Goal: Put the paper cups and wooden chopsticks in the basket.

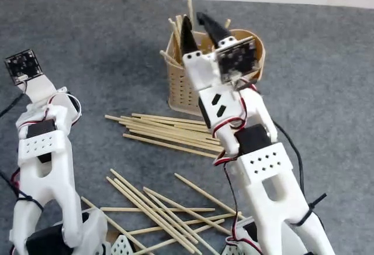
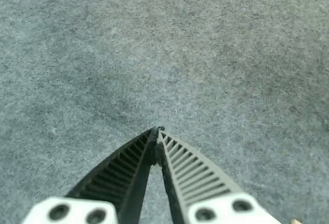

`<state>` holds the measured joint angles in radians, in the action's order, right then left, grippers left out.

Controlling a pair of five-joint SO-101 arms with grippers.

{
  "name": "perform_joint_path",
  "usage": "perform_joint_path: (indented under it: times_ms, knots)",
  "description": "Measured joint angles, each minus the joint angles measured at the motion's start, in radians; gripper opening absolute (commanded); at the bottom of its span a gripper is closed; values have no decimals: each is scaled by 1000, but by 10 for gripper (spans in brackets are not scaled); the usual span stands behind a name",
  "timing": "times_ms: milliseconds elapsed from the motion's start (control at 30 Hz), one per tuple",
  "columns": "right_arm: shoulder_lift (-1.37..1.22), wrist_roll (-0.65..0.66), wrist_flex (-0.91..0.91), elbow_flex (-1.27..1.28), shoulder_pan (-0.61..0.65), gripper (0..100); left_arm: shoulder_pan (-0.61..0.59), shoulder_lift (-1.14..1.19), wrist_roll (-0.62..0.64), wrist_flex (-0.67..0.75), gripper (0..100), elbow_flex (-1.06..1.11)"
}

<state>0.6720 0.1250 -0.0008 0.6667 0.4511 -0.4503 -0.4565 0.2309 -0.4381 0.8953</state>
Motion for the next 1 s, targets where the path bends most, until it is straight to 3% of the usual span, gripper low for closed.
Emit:
perform_joint_path:
  times_ms: [133,700,1000]
  knots:
    - [11,-25,25,0,-14,121,0,0,0,0,8,0]
    - [351,-32,611,89,3,119,0,0,0,0,8,0]
    - [362,-32,968,160,167,119,0,0,0,0,8,0]
